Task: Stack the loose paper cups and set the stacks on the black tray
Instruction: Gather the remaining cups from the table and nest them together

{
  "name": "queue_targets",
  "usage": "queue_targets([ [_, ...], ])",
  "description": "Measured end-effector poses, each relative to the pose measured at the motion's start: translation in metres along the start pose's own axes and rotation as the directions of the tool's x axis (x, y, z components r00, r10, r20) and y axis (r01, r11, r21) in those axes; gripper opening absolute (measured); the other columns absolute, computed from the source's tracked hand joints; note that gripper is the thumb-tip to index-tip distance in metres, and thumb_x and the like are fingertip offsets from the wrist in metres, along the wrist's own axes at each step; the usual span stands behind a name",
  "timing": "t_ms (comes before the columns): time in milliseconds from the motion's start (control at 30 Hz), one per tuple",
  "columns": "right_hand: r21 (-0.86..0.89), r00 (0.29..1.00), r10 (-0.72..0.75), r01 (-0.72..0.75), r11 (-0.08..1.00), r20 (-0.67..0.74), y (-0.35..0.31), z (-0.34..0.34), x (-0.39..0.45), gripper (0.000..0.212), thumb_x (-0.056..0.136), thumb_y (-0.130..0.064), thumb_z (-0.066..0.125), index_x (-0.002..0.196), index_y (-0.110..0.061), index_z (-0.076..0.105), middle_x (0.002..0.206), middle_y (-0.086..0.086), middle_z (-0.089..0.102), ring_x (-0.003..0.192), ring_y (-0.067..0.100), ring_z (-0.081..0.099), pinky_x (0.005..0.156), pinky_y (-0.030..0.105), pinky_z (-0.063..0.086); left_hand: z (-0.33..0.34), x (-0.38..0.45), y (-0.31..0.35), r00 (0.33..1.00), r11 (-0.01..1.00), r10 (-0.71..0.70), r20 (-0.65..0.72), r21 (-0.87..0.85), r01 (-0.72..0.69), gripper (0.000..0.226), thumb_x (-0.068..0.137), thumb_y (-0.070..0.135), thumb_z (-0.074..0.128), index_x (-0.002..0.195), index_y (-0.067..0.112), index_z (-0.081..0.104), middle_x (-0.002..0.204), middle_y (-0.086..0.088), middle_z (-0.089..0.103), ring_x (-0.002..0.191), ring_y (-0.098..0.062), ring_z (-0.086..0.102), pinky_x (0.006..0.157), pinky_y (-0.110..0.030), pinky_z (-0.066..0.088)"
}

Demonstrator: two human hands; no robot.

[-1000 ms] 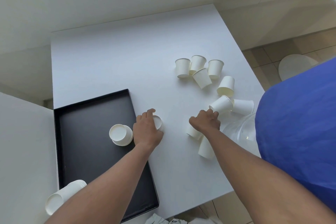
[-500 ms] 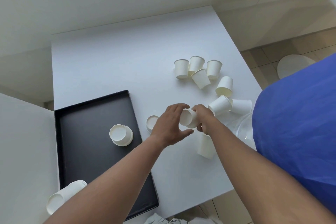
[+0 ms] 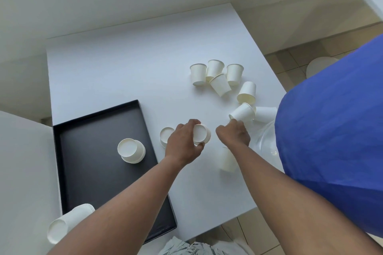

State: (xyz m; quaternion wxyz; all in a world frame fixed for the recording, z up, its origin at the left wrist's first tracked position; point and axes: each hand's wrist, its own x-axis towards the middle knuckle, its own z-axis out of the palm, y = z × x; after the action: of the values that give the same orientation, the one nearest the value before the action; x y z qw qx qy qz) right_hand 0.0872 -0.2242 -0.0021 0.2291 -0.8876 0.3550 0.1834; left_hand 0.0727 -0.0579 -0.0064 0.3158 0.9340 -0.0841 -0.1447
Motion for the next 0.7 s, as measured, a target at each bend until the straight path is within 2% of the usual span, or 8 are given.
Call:
queue_targets([
  [67,-0.178,0.996,-0.027,0.041,0.983,0.08,0.005,-0.006,-0.004,0.049,0.081,-0.028,0.051,0.128,-0.013,0.052,0.114,0.007,0.054,0.102,0.028,0.057,0.074,0.031,0.04,0.003,-0.003,0.001,1.0,1.0,-0.004,0.001,0.021,0.004,0.059,0.078,0.038,0.073,0.13,0.031,0.045,0.102,0.004,0.06,0.104,-0.015,0.052,0.069,-0.028,0.039],
  [167,-0.372,0.975,-0.017,0.1,0.923,0.22,0.01,-0.008,-0.009,0.036,0.08,-0.024,0.053,0.114,-0.013,0.056,0.093,0.001,0.049,0.085,0.024,0.053,0.066,0.027,0.041,0.008,-0.007,0.004,1.0,0.997,0.029,-0.004,0.066,-0.028,0.057,0.078,0.035,0.072,0.129,0.028,0.047,0.107,0.007,0.062,0.109,-0.016,0.047,0.07,-0.03,0.045],
  [267,-0.483,0.964,-0.039,0.167,0.86,0.264,0.018,-0.002,-0.012,0.034,0.082,-0.019,0.053,0.115,-0.013,0.057,0.102,0.002,0.055,0.091,0.024,0.058,0.067,0.029,0.043,0.009,-0.009,0.005,0.999,0.996,0.037,0.0,0.087,-0.036,0.057,0.078,0.035,0.071,0.13,0.028,0.048,0.115,0.008,0.061,0.112,-0.016,0.046,0.074,-0.033,0.05],
  [367,-0.507,0.964,-0.08,0.202,0.838,0.253,0.022,0.006,-0.012,0.031,0.084,-0.012,0.053,0.113,-0.013,0.06,0.112,0.005,0.06,0.1,0.025,0.062,0.067,0.03,0.044,0.01,-0.011,0.003,0.999,0.995,0.032,0.011,0.09,-0.033,0.058,0.078,0.036,0.071,0.131,0.027,0.048,0.119,0.007,0.059,0.114,-0.017,0.045,0.079,-0.034,0.051],
  [533,-0.417,0.967,-0.116,0.203,0.886,0.226,0.02,0.007,-0.007,0.028,0.086,-0.018,0.047,0.112,-0.012,0.059,0.113,0.01,0.058,0.111,0.03,0.051,0.076,0.034,0.043,0.007,-0.014,-0.003,0.999,0.997,0.037,0.007,0.06,-0.037,0.06,0.076,0.042,0.072,0.131,0.028,0.052,0.118,0.007,0.056,0.114,-0.016,0.043,0.08,-0.027,0.044],
  [633,-0.211,0.961,-0.126,0.18,0.961,0.246,0.012,0.001,-0.001,0.026,0.09,-0.028,0.042,0.106,-0.014,0.057,0.111,0.009,0.06,0.109,0.031,0.046,0.082,0.038,0.038,0.001,-0.015,-0.001,1.0,0.999,0.031,0.001,-0.01,-0.031,0.062,0.075,0.045,0.072,0.131,0.032,0.051,0.115,0.009,0.051,0.11,-0.014,0.045,0.079,-0.025,0.041],
  [700,-0.001,0.957,-0.089,0.093,0.996,0.275,0.007,-0.004,0.001,0.031,0.089,-0.038,0.048,0.105,-0.014,0.056,0.105,0.006,0.059,0.101,0.029,0.046,0.085,0.039,0.041,-0.003,-0.015,0.003,1.0,0.996,0.024,0.008,-0.09,-0.023,0.063,0.074,0.047,0.072,0.131,0.037,0.049,0.113,0.009,0.047,0.099,-0.013,0.051,0.075,-0.024,0.042],
])
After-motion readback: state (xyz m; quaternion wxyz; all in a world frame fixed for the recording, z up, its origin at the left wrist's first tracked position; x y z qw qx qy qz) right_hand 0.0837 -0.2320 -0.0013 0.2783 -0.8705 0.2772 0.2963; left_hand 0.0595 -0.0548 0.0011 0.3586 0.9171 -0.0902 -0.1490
